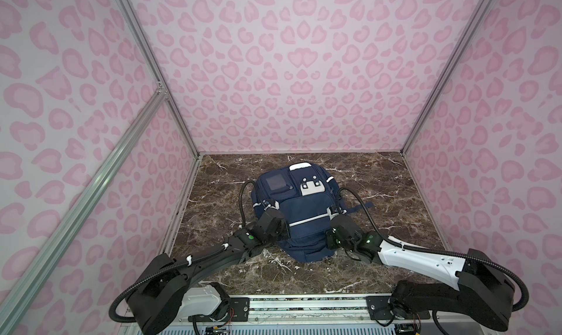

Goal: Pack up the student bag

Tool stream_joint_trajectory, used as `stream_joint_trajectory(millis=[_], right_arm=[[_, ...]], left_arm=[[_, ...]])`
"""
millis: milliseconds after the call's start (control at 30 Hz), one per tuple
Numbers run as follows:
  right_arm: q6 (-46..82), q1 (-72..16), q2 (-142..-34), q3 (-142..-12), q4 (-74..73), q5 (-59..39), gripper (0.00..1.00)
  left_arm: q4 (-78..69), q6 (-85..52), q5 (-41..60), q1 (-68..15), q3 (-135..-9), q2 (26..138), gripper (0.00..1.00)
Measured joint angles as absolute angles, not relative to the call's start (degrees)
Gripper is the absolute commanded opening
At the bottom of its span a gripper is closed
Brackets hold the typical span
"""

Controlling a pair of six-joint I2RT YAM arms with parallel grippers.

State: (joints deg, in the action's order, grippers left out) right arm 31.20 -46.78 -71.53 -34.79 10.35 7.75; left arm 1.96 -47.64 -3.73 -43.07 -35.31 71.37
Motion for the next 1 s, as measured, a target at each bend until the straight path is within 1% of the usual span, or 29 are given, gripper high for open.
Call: stream_joint_trajectory(millis=[100, 200, 333, 467, 533, 667, 733, 767, 800, 833, 867, 933, 1000], right_arm=[[30.5, -41.7, -69.3, -32.9, 10.2, 7.3, 0.0], [28.7, -36.8, -68.6, -32.2, 8.1, 3.2, 0.0], [25.2, -35.6, -66.6, -31.9, 7.2, -1.6, 0.0], [22.9, -37.2, -64.5, -32.5, 7.7, -4.4, 0.0], [22.2, -39.5, -64.1, -32.8, 8.3, -5.7, 0.0], [23.2, -44.8, -65.7, -34.1, 7.9, -9.5, 0.0], [24.0, -47.3, -68.2, -36.4, 8.0, -10.1, 0.0], [24.4, -48.1, -69.3, -37.7, 8.0, -10.0, 0.04], [24.4, -48.3, -70.0, -38.5, 8.0, -9.4, 0.18], [24.4, -48.0, -70.6, -39.3, 8.2, -8.1, 0.37], [24.6, -47.1, -71.3, -40.0, 8.4, -6.4, 0.47], [23.4, -44.5, -72.6, -40.9, 9.0, -4.8, 0.54], [21.1, -41.6, -74.1, -41.7, 9.1, -4.8, 0.55]], left_arm=[[2.3, -46.5, 0.0, -40.6, -34.1, 68.5, 0.04], [2.4, -45.3, 3.1, -39.1, -33.9, 66.9, 0.04], [3.5, -43.4, 4.6, -37.1, -33.9, 67.0, 0.04], [5.7, -40.9, 5.4, -32.0, -34.2, 67.3, 0.03], [8.2, -39.7, 4.6, -29.5, -36.0, 67.5, 0.04], [11.5, -37.3, 4.0, -27.4, -41.1, 70.1, 0.05], [12.4, -36.4, 4.0, -26.8, -43.9, 72.5, 0.09], [12.5, -36.0, 3.8, -26.6, -45.0, 73.4, 0.12], [12.3, -35.9, 3.6, -26.5, -45.5, 73.8, 0.12], [12.2, -35.8, 3.4, -26.3, -45.6, 74.0, 0.13], [12.1, -35.8, 3.4, -26.0, -45.6, 74.0, 0.13], [11.9, -35.8, 3.1, -25.5, -44.9, 73.9, 0.13], [11.8, -35.6, 3.1, -25.2, -44.1, 73.6, 0.13]])
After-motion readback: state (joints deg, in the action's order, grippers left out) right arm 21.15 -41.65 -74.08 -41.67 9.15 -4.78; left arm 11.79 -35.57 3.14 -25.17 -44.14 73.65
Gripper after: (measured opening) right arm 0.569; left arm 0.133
